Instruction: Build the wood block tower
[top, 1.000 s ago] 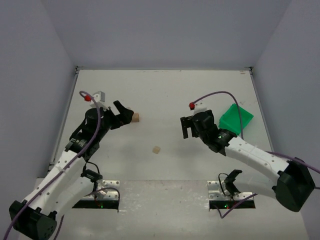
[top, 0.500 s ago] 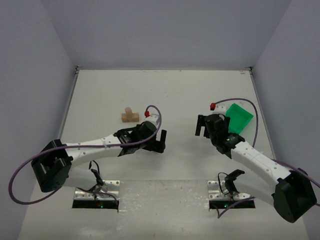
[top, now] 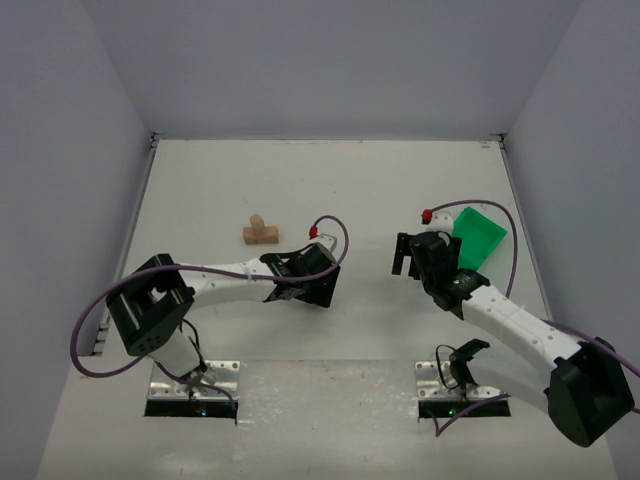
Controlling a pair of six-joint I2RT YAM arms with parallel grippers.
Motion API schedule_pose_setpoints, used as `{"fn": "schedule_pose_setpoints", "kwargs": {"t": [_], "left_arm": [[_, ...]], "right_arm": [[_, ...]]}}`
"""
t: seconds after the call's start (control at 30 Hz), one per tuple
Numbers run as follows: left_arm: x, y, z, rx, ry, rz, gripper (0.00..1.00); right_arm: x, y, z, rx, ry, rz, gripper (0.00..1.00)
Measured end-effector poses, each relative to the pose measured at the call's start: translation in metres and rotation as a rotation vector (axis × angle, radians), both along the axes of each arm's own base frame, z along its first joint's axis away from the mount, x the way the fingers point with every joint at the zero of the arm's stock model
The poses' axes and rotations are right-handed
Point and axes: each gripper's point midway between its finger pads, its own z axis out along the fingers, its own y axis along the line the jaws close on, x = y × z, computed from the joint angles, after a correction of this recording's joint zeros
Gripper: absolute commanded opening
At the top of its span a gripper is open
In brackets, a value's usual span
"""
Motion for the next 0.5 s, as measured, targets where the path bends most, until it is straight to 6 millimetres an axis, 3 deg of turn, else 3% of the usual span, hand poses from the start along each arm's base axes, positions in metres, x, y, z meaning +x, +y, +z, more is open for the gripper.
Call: {"fn": "schedule_pose_setpoints", "kwargs": {"t": [0.5], "left_arm": [[-0.0013, 0.0075, -0.0082, 0.048, 0.012, 0.004, 0.49]], "right_arm": [[0.0003, -0.0004, 0.0019, 0.001, -0.007, -0.002, 0.99]]}}
